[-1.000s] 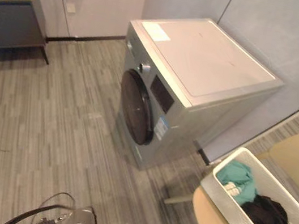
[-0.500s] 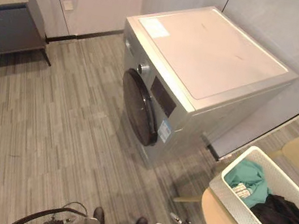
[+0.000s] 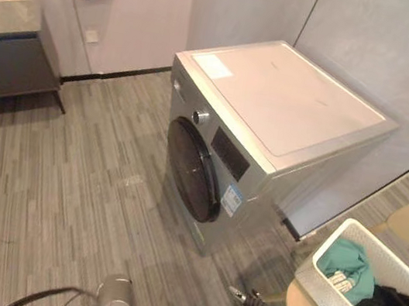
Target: Pick up the laundry basket with both hands and put the clothes into the washing machine.
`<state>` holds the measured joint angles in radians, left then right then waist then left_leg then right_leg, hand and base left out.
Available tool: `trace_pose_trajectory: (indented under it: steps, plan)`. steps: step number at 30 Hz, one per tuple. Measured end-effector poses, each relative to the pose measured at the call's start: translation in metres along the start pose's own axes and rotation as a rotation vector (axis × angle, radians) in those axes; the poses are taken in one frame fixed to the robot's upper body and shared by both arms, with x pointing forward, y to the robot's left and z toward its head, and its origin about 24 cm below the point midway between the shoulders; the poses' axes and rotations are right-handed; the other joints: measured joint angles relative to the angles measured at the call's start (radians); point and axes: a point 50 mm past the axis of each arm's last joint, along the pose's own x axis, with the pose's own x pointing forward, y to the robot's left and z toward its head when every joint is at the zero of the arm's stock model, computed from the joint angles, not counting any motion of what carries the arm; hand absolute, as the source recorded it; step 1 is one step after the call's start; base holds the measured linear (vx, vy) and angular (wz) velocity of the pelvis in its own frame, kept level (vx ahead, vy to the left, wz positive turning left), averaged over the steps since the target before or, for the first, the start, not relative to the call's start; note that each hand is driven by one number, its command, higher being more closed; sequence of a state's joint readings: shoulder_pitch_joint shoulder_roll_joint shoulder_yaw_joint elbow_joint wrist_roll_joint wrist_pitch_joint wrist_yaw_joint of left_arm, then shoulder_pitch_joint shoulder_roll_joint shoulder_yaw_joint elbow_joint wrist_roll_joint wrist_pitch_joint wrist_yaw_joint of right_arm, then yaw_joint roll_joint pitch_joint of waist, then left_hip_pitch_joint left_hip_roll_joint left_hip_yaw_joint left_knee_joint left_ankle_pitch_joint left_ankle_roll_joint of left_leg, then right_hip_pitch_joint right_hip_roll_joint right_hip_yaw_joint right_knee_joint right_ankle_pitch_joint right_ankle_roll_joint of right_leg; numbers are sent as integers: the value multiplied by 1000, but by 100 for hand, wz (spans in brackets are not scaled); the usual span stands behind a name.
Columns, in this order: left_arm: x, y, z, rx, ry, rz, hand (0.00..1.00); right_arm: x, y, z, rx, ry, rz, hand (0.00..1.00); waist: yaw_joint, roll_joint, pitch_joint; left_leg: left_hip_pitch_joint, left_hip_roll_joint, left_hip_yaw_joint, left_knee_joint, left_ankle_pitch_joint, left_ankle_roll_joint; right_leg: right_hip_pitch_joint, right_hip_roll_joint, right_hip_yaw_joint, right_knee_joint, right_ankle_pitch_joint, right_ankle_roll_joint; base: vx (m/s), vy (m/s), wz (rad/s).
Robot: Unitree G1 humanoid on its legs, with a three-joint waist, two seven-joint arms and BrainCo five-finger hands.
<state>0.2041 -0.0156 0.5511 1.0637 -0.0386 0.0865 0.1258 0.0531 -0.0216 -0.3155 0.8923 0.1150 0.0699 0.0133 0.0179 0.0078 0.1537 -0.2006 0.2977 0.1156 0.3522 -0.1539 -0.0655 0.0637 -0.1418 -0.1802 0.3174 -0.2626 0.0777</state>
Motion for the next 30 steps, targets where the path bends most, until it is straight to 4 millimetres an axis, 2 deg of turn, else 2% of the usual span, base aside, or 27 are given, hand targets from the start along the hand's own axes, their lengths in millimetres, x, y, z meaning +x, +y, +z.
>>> trace_pose_trajectory:
  steps: [1, 2, 3, 4, 5, 6, 8, 10, 12, 13, 14, 15, 16, 17, 18, 19, 20, 21, 22, 23, 24, 25, 26, 27, 30]
  plan:
    - [0, 1, -4, 1, 16, 4, 0, 0, -3, -1, -13, 4, -6, 0, -3, 8, -5, 16, 4, -7, -45, 6, -9, 1, -11, 14, -1, -4, 20, 277, 504, -47]
    - [-1, 3, -13, 4, 43, 13, 0, -1, -11, -6, -38, 24, -20, 0, -8, 13, -15, 37, 0, 20, -65, 93, -92, 12, -36, 43, -7, -9, 59, 305, 511, -45]
    - [-1, 6, -19, 8, 63, 20, 0, -2, -13, -15, -36, 61, -28, 0, -10, 6, -40, 45, -35, 49, -48, 129, -97, 30, -69, 76, -48, -5, 69, 386, 578, -38]
    - [-1, 11, -18, 12, 60, 31, 0, -3, -11, -19, -31, 76, -22, 0, -13, -7, -53, 41, -57, 59, -46, 109, -94, 38, -80, 93, -79, 6, 64, 319, 346, -21]
    - [1, 18, -10, 25, 40, 47, 0, -3, -3, -24, -20, 89, -4, 0, -22, -38, -75, 31, -82, 67, -34, 94, -77, 48, -93, 88, -124, 64, 59, 308, 309, -5]
    - [2, 19, -3, 32, 25, 50, 0, -3, 0, -25, -15, 92, 3, 0, -20, -47, -80, 27, -86, 73, -23, 84, -78, 53, -100, 89, -143, 98, 76, 276, 264, -9]
    - [4, 15, 10, 54, -16, 36, 0, -3, 6, -27, -11, 96, 18, 0, -15, -56, -85, 37, -98, 97, 4, 55, -54, 75, -111, 89, -181, 185, 88, 251, 281, -17]
    - [4, 11, 19, 88, -41, 24, 0, -1, 12, -20, -57, 78, 40, 0, 0, -54, -87, 72, -114, 145, -6, 39, -28, 66, -137, 113, -185, 239, 91, 177, 222, -42]
    - [4, 7, 23, 131, -56, 11, 0, 1, 20, -9, -116, 43, 68, 0, 12, -50, -92, 96, -115, 188, -30, 36, -22, 22, -142, 142, -149, 272, 91, 68, 133, -55]
    - [4, 5, 24, 146, -61, 6, 0, 1, 23, -3, -130, 21, 79, 0, 14, -44, -91, 104, -115, 195, -42, 35, -21, 2, -142, 150, -118, 281, 95, 19, 126, -52]
    - [4, -1, 24, 181, -65, -14, 0, 1, 30, 8, -156, -31, 103, 0, 13, -27, -81, 120, -117, 210, -64, 36, -20, -52, -143, 166, -30, 294, 89, -26, 109, -34]
    - [3, -7, 24, 212, -71, -25, 0, 0, 35, 18, -181, -79, 122, 0, 7, -17, -73, 138, -123, 219, -87, 36, -16, -117, -148, 173, 91, 313, 64, -48, 106, -20]
    - [3, -7, 24, 228, -73, -22, 0, -2, 36, 19, -192, -94, 129, 0, 2, -21, -68, 146, -130, 217, -99, 36, -14, -146, -153, 171, 148, 329, 41, -42, 104, 6]
    - [3, -8, 25, 264, -83, -21, 0, -4, 38, 22, -208, -120, 143, 0, -8, -10, -64, 167, -142, 210, -115, 40, -6, -188, -161, 173, 233, 373, -5, -12, 101, 21]
    - [3, -7, 25, 286, -85, -19, 0, -6, 42, 28, -232, -151, 161, 0, -16, -3, -51, 188, -143, 208, -131, 38, 8, -217, -162, 179, 297, 415, -8, 3, 85, 18]
    - [3, -7, 24, 291, -84, -20, 0, -7, 47, 31, -249, -169, 179, 0, -21, 2, -46, 188, -141, 207, -131, 35, 11, -236, -162, 177, 327, 394, -2, 19, 30, 0]
    - [3, -6, 31, 299, -97, -13, 0, -11, 61, 39, -274, -215, 233, 0, -19, -17, -37, 190, -138, 211, -131, 35, 18, -271, -156, 151, 379, 281, 2, 21, -52, -7]
    - [4, -2, 32, 313, -100, -3, 0, -15, 75, 46, -296, -258, 299, 0, -19, -29, -28, 192, -130, 215, -134, 35, 17, -290, -135, 100, 369, 180, -9, 26, -85, -12]
    - [4, -2, 33, 318, -101, -1, 0, -17, 81, 50, -299, -275, 331, 0, -17, -33, -26, 197, -125, 219, -140, 37, 15, -293, -117, 65, 338, 148, -7, 33, -128, -16]
    - [4, -1, 33, 318, -101, 4, 0, -22, 93, 56, -325, -310, 383, 0, -16, -35, -25, 210, -114, 232, -156, 43, 3, -276, -71, 1, 209, 134, -1, 45, -138, -17]
    - [4, 4, 33, 320, -99, 14, 0, -26, 101, 60, -338, -343, 428, 0, -13, -49, -23, 214, -122, 239, -167, 47, -14, -246, -42, -21, 77, 193, -3, 76, -200, -15]
    - [5, 5, 36, 318, -104, 21, 0, -32, 108, 68, -363, -397, 471, 0, -12, -71, -18, 222, -140, 236, -169, 38, -34, -225, -46, -40, 16, 197, 5, 73, -165, -8]
    - [4, 1, 36, 320, -106, 13, 0, -34, 110, 73, -382, -418, 482, 0, -11, -60, -18, 222, -130, 230, -173, 40, -35, -220, -34, -44, 4, 202, 0, 85, -150, 10]
    - [4, -4, 38, 343, -116, 2, 0, -39, 113, 79, -409, -456, 510, 0, -17, -36, -10, 221, -123, 214, -197, 56, -50, -204, -14, -58, -33, 200, -2, 68, -78, 15]
    - [3, -10, 39, 370, -126, -14, 0, -48, 120, 90, -483, -514, 575, 0, -11, -13, -17, 225, -103, 223, -269, 105, -70, -205, 32, -66, -96, 225, -17, 114, -91, -3]
